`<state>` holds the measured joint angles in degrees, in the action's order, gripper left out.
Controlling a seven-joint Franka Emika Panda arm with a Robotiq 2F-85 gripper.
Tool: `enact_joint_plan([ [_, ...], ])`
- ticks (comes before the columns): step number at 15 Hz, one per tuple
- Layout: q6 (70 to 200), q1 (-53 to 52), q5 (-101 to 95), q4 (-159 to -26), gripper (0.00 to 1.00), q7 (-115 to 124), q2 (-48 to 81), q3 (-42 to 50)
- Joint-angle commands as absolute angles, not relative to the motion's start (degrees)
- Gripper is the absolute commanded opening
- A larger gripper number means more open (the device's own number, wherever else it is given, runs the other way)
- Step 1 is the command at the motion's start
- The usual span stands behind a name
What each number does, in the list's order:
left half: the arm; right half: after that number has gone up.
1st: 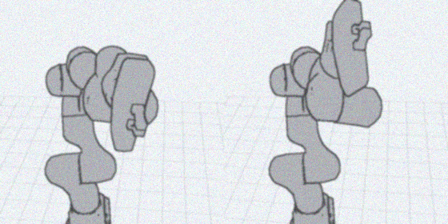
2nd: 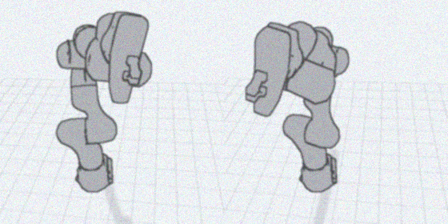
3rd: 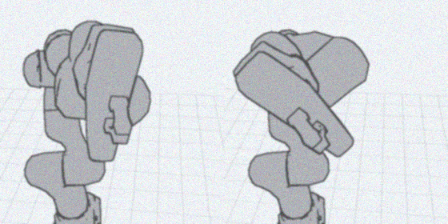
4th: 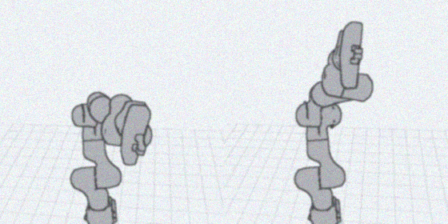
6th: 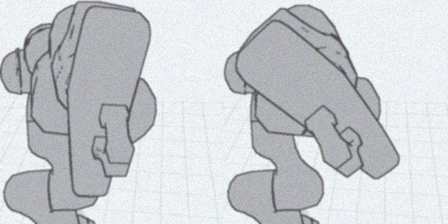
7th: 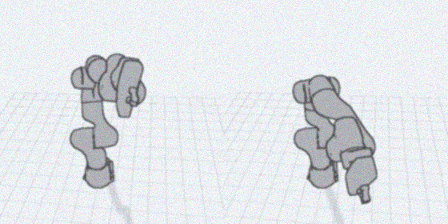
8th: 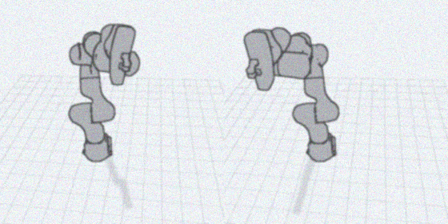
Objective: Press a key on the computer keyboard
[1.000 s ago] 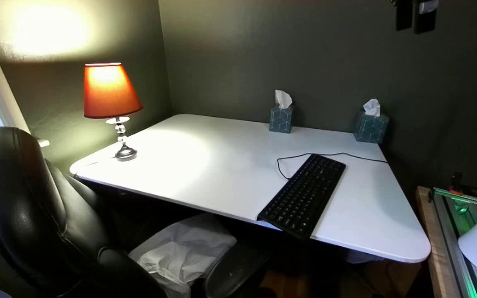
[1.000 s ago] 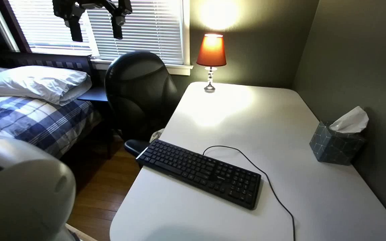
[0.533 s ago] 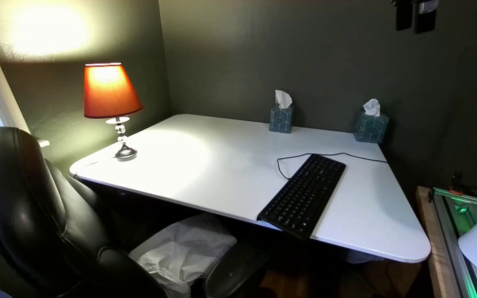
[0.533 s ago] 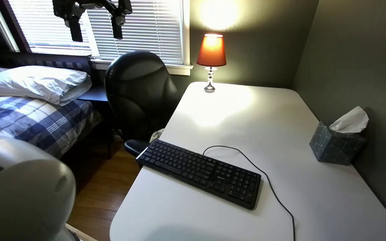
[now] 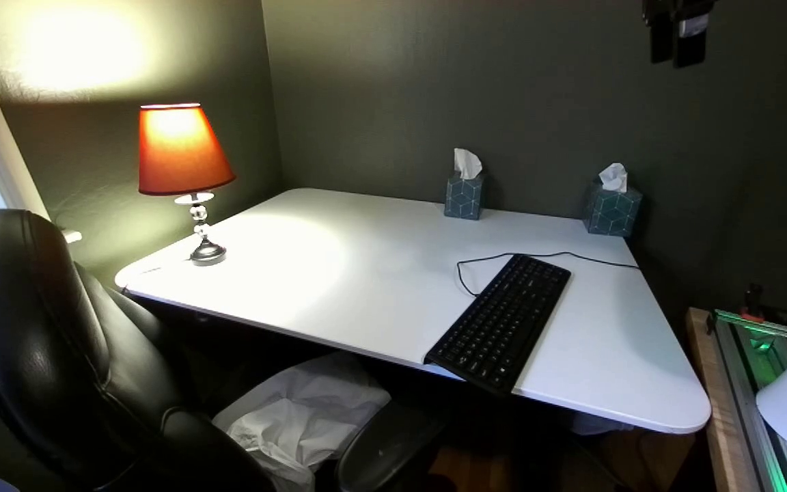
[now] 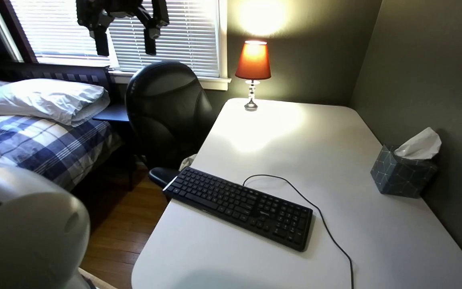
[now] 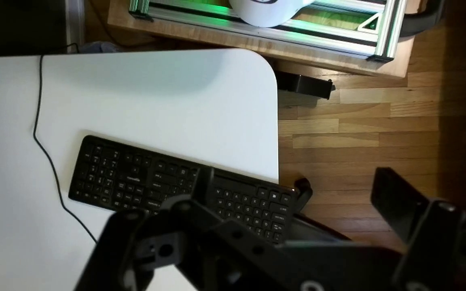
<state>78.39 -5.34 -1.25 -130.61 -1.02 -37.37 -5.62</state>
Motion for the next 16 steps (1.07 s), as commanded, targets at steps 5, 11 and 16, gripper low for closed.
enact_joint_plan([
  [5, 92.3, 1.6, 0.6, -142.1, 1.00, 4.6, -39.1, 1.6],
  [11, 107.9, 7.9, 3.7, -151.6, 1.00, 8.4, -38.2, 6.7],
  [16, 115.8, 12.6, 7.5, -156.6, 1.00, 9.3, -33.9, 11.2],
])
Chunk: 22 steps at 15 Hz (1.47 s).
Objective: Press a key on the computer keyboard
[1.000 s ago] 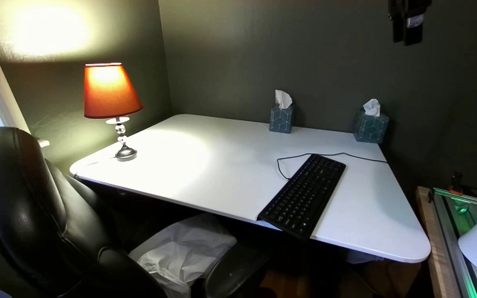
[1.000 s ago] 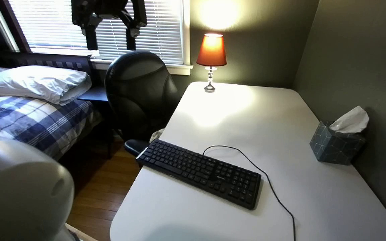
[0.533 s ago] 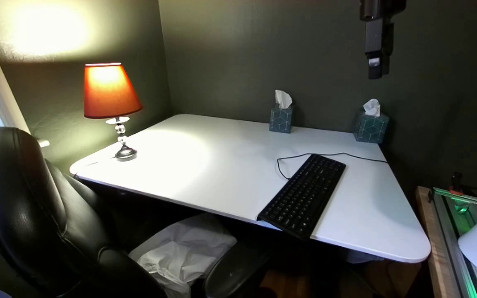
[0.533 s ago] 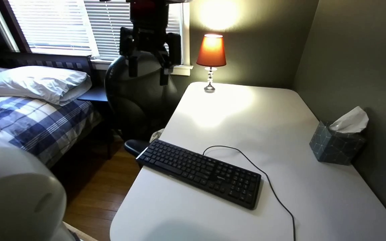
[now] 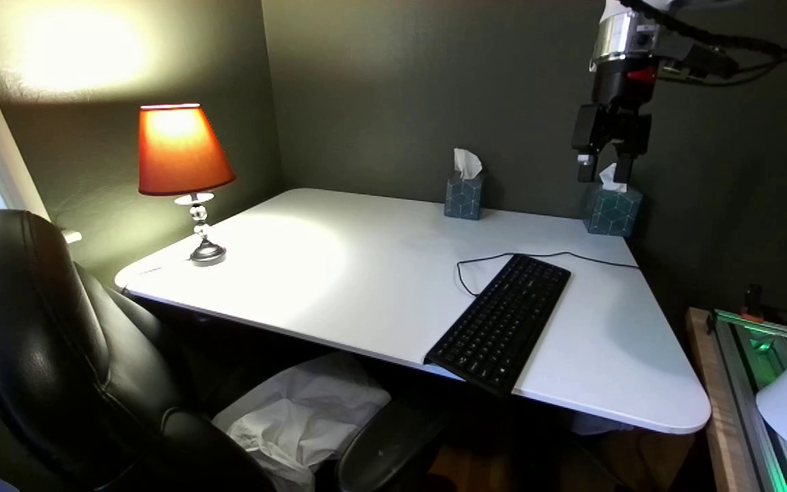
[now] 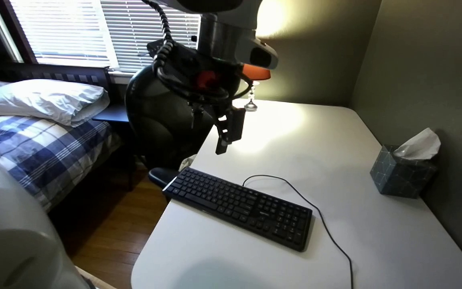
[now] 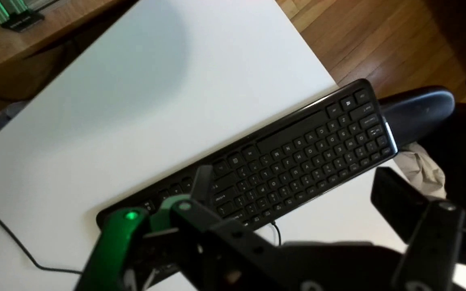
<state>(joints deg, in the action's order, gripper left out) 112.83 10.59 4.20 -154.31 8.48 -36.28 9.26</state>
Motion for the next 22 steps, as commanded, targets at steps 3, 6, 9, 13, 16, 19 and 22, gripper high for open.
enact_joint_plan([
  [3, 114.0, 13.2, 6.6, -156.2, 1.00, 8.0, -33.9, 10.8],
  [6, 114.0, 13.4, 7.1, -156.3, 1.00, 8.0, -32.8, 11.2],
  [9, 113.9, 13.0, 9.2, -154.0, 1.00, 7.0, -28.9, 12.9],
  [13, 114.8, 12.0, 16.5, -149.5, 1.00, 3.7, -21.1, 16.2],
  [16, 115.1, 11.9, 21.7, -145.4, 1.00, 2.3, -14.2, 17.0],
  [19, 115.1, 12.2, 26.4, -141.4, 1.00, 1.0, -7.3, 17.2],
  [22, 115.0, 12.9, 29.4, -138.2, 1.00, 1.1, -1.5, 16.7],
])
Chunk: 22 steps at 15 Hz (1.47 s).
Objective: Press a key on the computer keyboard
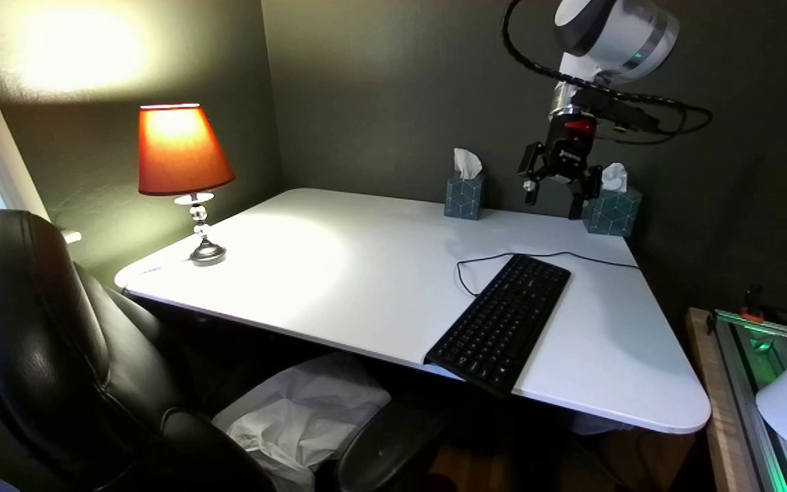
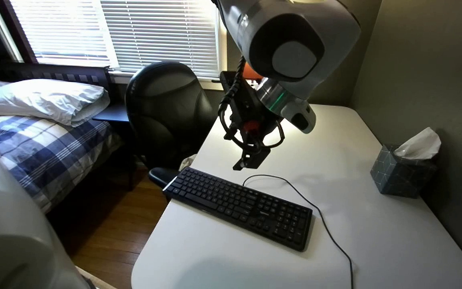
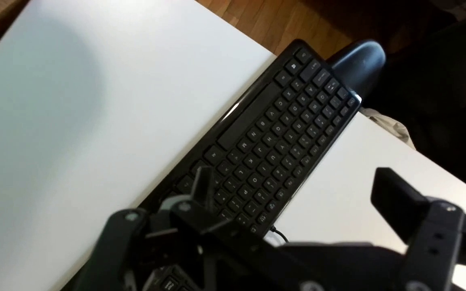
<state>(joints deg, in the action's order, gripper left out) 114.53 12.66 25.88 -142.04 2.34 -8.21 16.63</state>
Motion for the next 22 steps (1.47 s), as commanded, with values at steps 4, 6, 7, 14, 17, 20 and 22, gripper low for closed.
enact_joint_plan([
  [4, 115.4, 13.9, 31.0, -135.2, 0.75, 1.6, 4.4, 16.3],
  [6, 115.3, 14.5, 31.7, -133.7, 0.70, 1.5, 7.2, 16.2],
  [7, 115.5, 14.9, 32.2, -133.2, 0.62, 1.5, 8.2, 16.2],
  [14, 115.2, 17.6, 34.8, -129.6, 0.07, 1.3, 14.5, 16.1],
  [17, 114.9, 18.7, 36.0, -128.1, 0.00, 1.2, 16.8, 16.0],
  [20, 114.7, 19.5, 37.0, -126.7, 0.00, 1.4, 19.0, 16.0],
  [22, 114.6, 20.0, 37.6, -125.8, 0.00, 1.4, 20.3, 15.9],
])
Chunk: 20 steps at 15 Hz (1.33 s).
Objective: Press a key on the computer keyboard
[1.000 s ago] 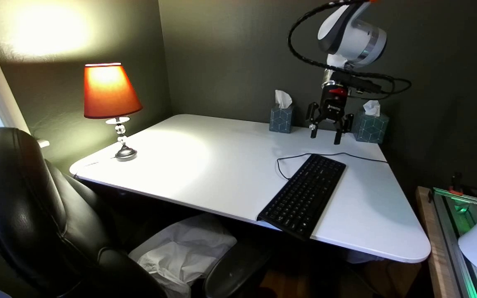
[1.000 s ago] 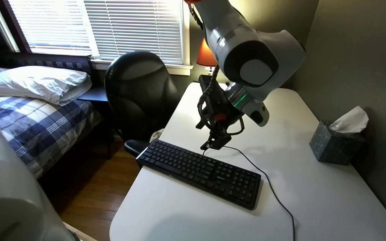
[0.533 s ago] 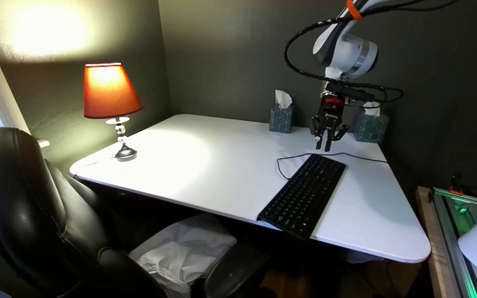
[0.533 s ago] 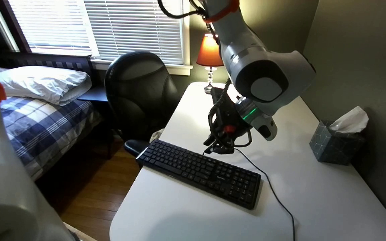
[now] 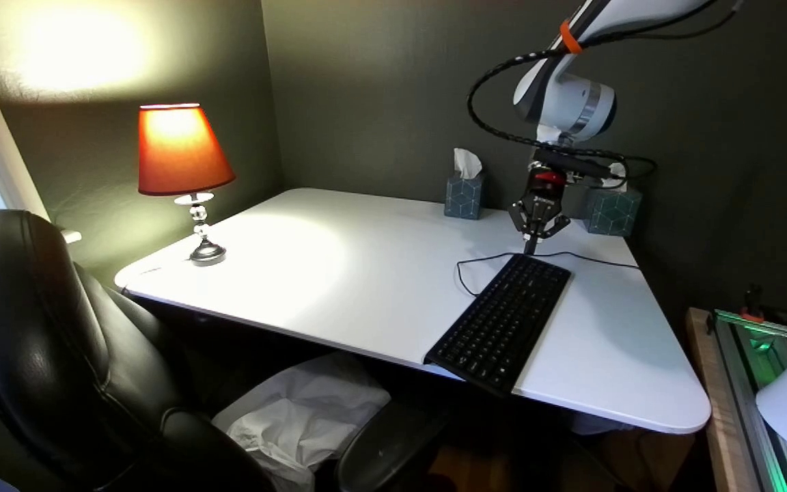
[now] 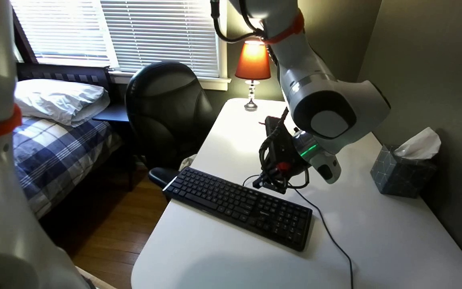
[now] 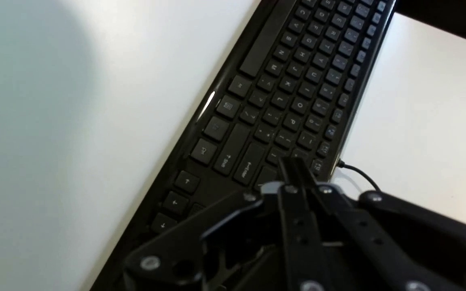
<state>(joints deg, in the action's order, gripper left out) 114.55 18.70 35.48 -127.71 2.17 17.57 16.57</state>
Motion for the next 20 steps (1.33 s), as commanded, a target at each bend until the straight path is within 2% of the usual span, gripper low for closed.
enact_joint_plan([
  [1, 114.7, 20.2, 37.8, -125.5, 0.00, 1.4, 20.9, 15.8],
  [20, 112.8, 23.6, 40.0, -120.4, 0.00, 1.4, 28.5, 15.5],
])
